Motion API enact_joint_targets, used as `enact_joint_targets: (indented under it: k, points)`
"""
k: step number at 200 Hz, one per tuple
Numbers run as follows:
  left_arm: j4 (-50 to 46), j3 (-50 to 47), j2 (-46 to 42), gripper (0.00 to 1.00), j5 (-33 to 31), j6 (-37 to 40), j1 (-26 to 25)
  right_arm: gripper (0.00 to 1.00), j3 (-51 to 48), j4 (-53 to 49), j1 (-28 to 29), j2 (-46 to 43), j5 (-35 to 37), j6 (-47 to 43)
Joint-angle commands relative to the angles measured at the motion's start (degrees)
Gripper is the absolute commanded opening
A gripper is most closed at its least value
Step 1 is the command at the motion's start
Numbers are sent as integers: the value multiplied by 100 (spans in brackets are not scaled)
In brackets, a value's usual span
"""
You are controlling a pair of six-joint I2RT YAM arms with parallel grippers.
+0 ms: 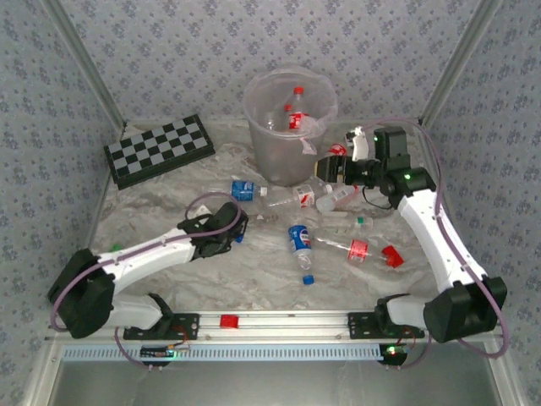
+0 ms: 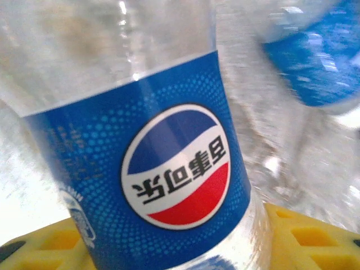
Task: Put the plastic bottles in the bin
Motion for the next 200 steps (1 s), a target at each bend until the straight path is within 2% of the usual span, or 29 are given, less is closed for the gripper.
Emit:
enact_joint_targets:
  k: [1, 20, 38, 45, 59, 73, 97, 134, 169, 200]
  points:
    - [637, 91, -532, 47, -277, 1711, -49, 78, -37, 250, 132, -307, -371, -49]
    - [1522, -111, -992, 32, 50, 3070, -5, 78, -81, 260, 127, -321, -536, 10]
    - [1456, 103, -1228, 19, 641, 4157, 112, 78, -139, 390, 119, -321, -935, 55]
    - [1370, 232, -1241, 17, 1111, 4627, 202, 78, -152, 456, 125, -314, -1097, 72]
    - [1335, 410, -1168, 17, 2467, 5452, 394, 78, -146, 588, 162, -251, -1303, 157]
    - [1364, 520, -1080, 16, 3238, 5940, 470, 78, -82, 658, 279, -150, -1288, 252]
    - [1756, 583, -950, 10, 3901, 6373, 488, 76, 127, 504, 603, 22, -1147, 163]
    - [2390, 639, -628, 9, 4635, 6639, 623, 77, 290, 641, 860, 332, -1259, 341]
    - [2445, 931, -269, 9, 5053, 6740, 628, 81, 484, 619, 1298, 586, -1147, 205]
    - [2767, 888, -227, 10, 5273, 6680, 629, 83, 635, 568, 1361, 929, -1117, 164]
